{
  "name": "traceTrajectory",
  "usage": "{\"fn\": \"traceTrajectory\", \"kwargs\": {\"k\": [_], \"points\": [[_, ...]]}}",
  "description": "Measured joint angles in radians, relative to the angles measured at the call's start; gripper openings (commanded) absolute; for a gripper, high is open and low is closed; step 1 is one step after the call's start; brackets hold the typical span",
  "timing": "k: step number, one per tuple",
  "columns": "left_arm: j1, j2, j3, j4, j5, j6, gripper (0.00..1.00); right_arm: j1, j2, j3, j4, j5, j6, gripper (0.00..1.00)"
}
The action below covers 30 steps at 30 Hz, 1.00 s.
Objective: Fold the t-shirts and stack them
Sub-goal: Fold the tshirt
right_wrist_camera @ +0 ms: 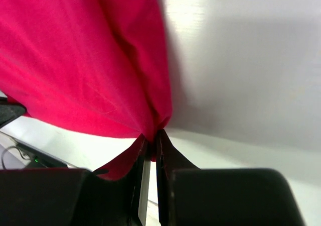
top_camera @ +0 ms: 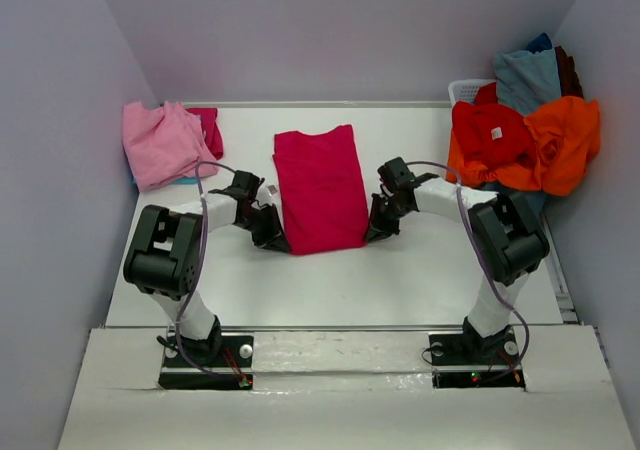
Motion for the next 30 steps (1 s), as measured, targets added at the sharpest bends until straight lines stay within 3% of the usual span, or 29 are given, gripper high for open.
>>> {"fn": "traceTrajectory", "kwargs": {"k": [11,18,21,22,25,28,30], "points": [[-0.066,-0.158,-0.124,-0.034,-0.038,-0.008,0.06,0.050,-0.155,-0.080,-0.084,-0.010,-0.053,0.13],[-0.098,-0.219,-0.167,-0.060,-0.032,-0.035,0.06,0.068,-0.170,-0.158,-0.100,-0.035,-0.059,0.14],[-0.105,-0.235,-0.167,-0.066,-0.032,-0.039,0.06,0.069,-0.170,-0.161,-0.108,-0.043,-0.064,0.20],[-0.105,-0.238,-0.167,-0.069,-0.032,-0.039,0.22,0.073,-0.170,-0.161,-0.109,-0.045,-0.066,0.32],[-0.110,-0.240,-0.167,-0.082,-0.037,-0.041,0.52,0.076,-0.171,-0.161,-0.118,-0.053,-0.076,0.47],[-0.111,-0.246,-0.166,-0.115,-0.050,-0.036,0.64,0.082,-0.172,-0.161,-0.142,-0.052,-0.087,0.52],[-0.111,-0.259,-0.164,-0.138,-0.060,-0.035,0.65,0.085,-0.174,-0.159,-0.153,-0.052,-0.093,0.52]]}}
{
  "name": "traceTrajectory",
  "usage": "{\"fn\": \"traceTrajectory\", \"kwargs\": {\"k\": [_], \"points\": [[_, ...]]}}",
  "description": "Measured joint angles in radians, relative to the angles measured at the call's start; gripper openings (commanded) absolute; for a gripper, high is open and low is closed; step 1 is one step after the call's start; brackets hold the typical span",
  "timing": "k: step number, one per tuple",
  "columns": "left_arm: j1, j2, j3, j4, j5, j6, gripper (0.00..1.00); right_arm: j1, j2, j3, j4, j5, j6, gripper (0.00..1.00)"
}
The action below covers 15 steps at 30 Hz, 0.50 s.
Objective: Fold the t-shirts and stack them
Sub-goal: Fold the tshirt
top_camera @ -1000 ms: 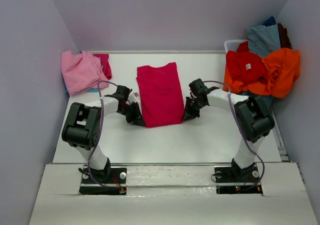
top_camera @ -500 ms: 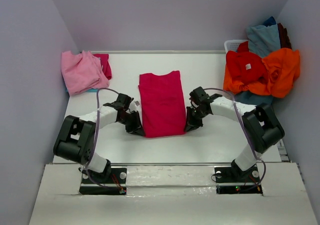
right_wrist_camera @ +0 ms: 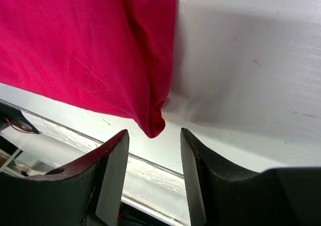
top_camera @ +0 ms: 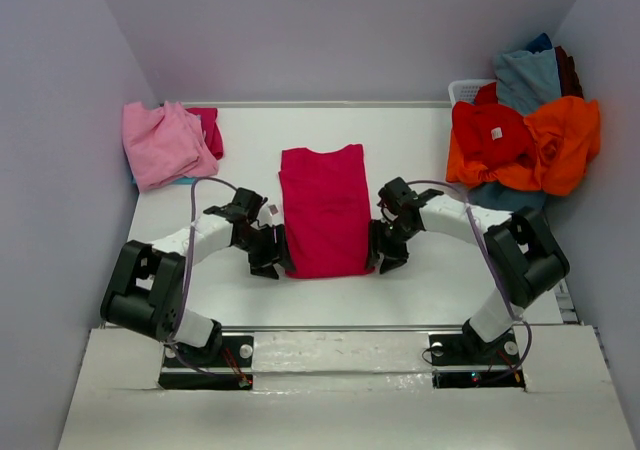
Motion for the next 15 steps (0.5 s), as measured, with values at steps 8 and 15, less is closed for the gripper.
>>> {"fn": "traceTrajectory", "kwargs": {"k": [8,15], "points": [[0.000,-0.031,0.080,-0.072,-0.021,0.000,0.66,0.000,0.000,0.063,-0.058,0.026,-0.011,0.52],[0.001,0.002,0.282,-0.112,-0.085,0.004,0.66,0.000,0.027,0.218,-0.087,0.080,-0.007,0.52]]}}
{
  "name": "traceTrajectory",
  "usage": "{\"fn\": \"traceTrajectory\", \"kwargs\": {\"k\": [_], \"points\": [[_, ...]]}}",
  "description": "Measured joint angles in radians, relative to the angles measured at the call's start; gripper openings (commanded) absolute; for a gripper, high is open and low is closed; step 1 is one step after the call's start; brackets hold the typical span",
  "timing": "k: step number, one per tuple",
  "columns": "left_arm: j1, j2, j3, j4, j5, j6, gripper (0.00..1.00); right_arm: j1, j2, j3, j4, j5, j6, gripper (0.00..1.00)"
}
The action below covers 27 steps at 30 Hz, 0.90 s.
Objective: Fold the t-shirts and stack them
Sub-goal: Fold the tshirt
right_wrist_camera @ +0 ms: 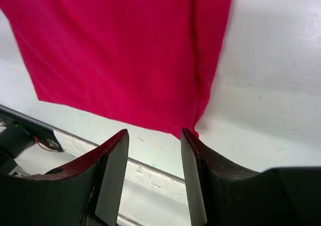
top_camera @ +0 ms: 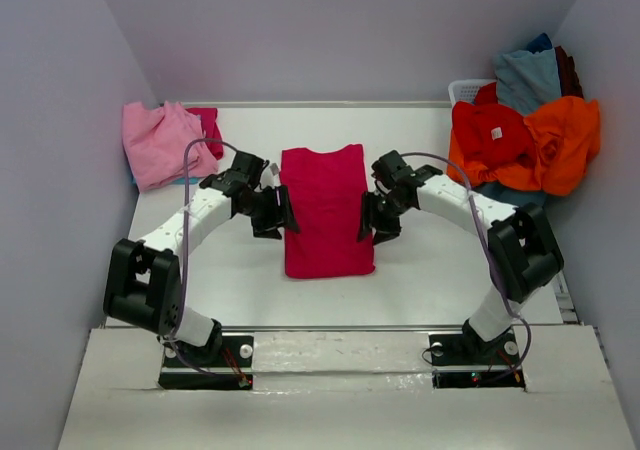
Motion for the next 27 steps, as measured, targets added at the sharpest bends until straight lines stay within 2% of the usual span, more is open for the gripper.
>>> {"fn": "traceTrajectory", "kwargs": {"k": [4,9,27], "points": [[0.009,0.065,0.081,0.008,0.000,0.004,0.66,0.000,0.041,0.084,-0.004,0.024,0.000,0.51],[0.026,0.118,0.095,0.006,0.006,0.019,0.65,0.000,0.080,0.103,-0.011,0.029,-0.002,0.51],[0.040,0.132,-0.050,0.045,0.085,0.031,0.62,0.000,0.092,0.063,-0.022,0.035,-0.003,0.50]]}}
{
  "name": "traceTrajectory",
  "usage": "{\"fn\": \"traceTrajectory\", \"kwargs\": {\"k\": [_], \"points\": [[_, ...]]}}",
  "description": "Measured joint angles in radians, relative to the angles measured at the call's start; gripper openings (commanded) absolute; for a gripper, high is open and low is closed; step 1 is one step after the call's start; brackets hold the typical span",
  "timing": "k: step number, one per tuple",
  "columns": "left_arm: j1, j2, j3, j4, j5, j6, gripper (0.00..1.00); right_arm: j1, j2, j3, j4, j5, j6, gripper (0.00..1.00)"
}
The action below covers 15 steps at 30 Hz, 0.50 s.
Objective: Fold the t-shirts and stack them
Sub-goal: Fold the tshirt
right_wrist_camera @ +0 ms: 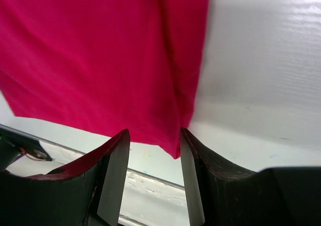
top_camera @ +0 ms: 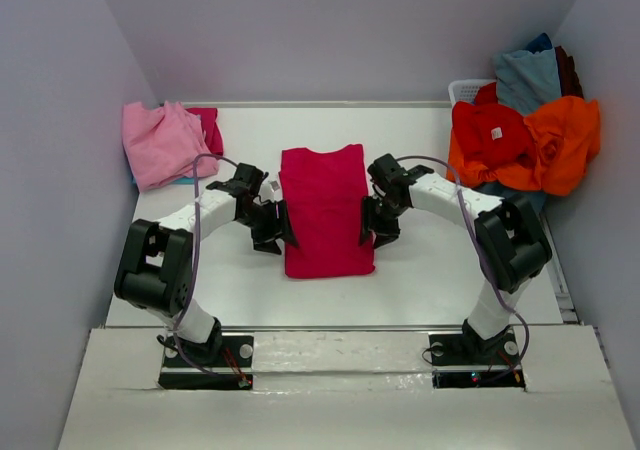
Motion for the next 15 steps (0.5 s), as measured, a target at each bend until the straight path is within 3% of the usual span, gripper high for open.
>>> {"fn": "traceTrajectory", "kwargs": {"k": [11,15], "points": [[0.006,0.037,0.042,0.001,0.008,0.006,0.58,0.000,-0.001,-0.028,0.000,0.033,0.015,0.50],[0.007,0.036,0.037,0.002,0.011,0.011,0.65,0.000,-0.007,-0.037,0.000,0.033,0.018,0.50]]}}
